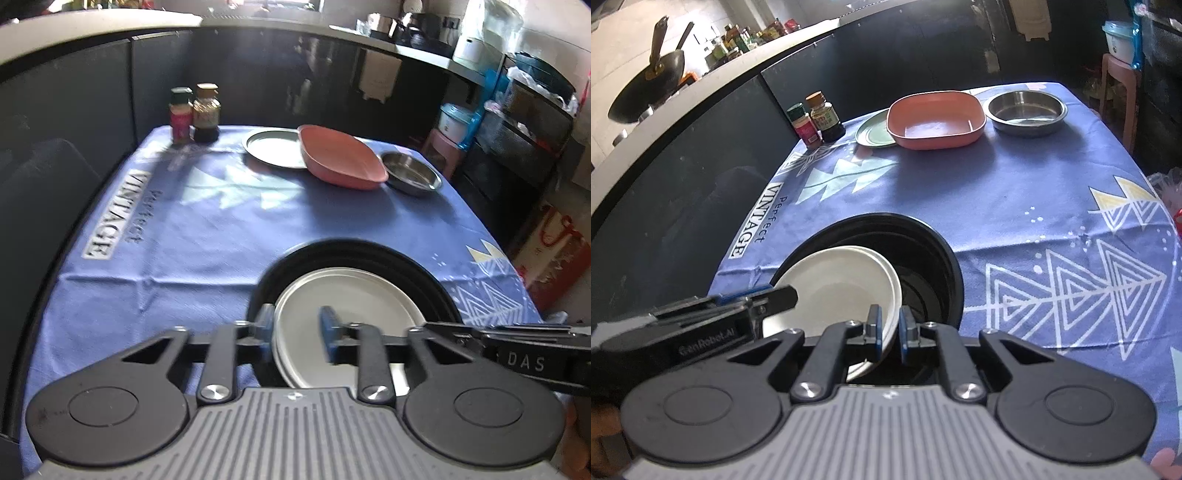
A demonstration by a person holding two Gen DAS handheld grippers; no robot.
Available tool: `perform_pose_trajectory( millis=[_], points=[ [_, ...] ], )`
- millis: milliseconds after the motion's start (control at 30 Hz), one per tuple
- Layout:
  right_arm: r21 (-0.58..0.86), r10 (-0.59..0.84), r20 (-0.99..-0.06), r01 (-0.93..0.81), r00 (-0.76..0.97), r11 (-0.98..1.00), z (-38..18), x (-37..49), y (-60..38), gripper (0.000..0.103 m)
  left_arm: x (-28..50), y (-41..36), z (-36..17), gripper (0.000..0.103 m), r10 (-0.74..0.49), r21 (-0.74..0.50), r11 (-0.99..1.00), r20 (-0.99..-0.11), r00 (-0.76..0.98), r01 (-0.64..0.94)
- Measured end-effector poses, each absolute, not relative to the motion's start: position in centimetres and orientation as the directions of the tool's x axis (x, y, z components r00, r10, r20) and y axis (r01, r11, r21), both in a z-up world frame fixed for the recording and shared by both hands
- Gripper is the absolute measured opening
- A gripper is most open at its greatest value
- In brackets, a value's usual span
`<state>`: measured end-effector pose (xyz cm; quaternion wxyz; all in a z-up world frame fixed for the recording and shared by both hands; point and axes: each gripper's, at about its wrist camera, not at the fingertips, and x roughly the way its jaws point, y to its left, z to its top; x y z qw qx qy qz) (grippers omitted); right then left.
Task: Organize plates and bowls
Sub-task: 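Open both grippers and withdraw from the stacked bowls, then move the left gripper to the green plate rim while the right gripper approaches the pink plate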
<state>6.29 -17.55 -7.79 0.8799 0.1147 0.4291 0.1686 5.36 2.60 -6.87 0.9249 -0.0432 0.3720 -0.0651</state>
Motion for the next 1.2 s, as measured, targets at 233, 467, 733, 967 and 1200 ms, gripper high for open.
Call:
perform_pose_trajectory(
  millis=[233, 467, 733, 967, 1200],
  points=[
    [0.34, 0.383, -0.707, -0.189, 0.594, 0.921, -7.1, 6.0, -17.6, 0.011, 5.2, 3.6, -6.5, 0.035, -0.137, -0.132, 0.989, -0.667, 0.733, 0.065],
    [0.353, 0.381, -0.688, -0.174, 0.617, 0.919, -6.2, 6.1, -18.5, 0.011, 5.0, 4.7, -6.5, 0.035, -0.127, -0.149, 0.988, -0.662, 0.739, 0.036],
    [0.366, 0.371, -0.686, -0.144, 0.626, 0.92, -6.0, 7.2, -19.4, 0.011, 6.1, 5.3, -6.5, 0.039, -0.118, -0.154, 0.988, -0.662, 0.74, 0.021],
    [0.374, 0.355, -0.694, -0.107, 0.626, 0.921, -6.0, 9.7, -20.4, 0.011, 8.5, 5.0, -5.3, 0.045, -0.105, -0.121, 0.992, -0.648, 0.754, 0.034],
    [0.368, 0.331, -0.696, -0.079, 0.637, 0.926, -5.4, 13.4, -21.8, 0.012, 12.7, 4.8, -4.4, 0.051, -0.071, -0.073, 0.997, -0.64, 0.765, 0.031]
  ],
)
